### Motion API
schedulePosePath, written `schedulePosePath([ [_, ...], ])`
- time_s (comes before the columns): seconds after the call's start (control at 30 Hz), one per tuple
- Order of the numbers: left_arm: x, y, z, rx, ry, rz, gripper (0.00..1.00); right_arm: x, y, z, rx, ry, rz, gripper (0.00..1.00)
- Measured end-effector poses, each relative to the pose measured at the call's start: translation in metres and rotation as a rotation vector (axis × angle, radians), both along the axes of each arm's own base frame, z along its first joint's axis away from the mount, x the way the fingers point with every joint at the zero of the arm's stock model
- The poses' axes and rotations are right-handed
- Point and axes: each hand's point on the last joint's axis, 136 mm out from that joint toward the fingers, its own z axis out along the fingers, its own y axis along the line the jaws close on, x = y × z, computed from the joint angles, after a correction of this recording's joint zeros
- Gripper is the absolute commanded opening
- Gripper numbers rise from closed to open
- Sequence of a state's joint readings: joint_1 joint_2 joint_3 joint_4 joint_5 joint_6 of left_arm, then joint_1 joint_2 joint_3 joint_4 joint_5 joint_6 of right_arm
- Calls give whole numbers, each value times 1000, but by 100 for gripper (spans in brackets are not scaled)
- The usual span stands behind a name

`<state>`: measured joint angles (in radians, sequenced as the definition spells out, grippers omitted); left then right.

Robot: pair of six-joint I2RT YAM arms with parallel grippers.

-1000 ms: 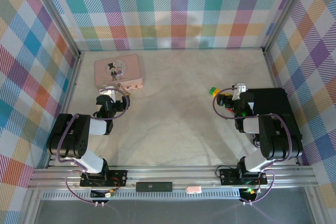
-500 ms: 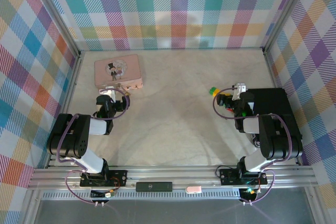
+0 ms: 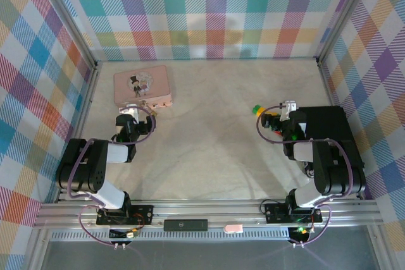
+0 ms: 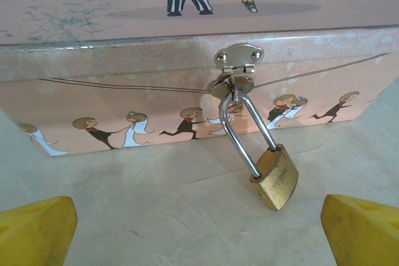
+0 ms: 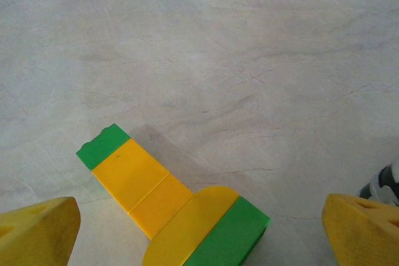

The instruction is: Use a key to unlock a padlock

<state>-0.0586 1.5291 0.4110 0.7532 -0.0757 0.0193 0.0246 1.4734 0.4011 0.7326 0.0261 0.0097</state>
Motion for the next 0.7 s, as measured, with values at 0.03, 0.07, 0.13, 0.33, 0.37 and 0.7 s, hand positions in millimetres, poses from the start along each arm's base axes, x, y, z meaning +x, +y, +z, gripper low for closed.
schedulePosePath([
  [0.03,0,1,7,3,-2,7,100,-1,1,6,-4,-6,-3,99],
  [0.07,2,2,17,6,-14,14,100,-2,1,15,-9,-14,-8,100],
  [0.13,4,4,41,8,-55,32,100,-2,2,34,-11,-33,-17,98],
  [0.33,9,-10,110,-156,-162,39,100,-13,11,92,89,-12,-29,85],
  [0.37,9,-18,119,-198,-175,16,100,-18,14,98,119,6,-27,82],
  [0.7,-22,-143,103,-484,-54,-212,100,-80,38,39,263,485,-117,62],
])
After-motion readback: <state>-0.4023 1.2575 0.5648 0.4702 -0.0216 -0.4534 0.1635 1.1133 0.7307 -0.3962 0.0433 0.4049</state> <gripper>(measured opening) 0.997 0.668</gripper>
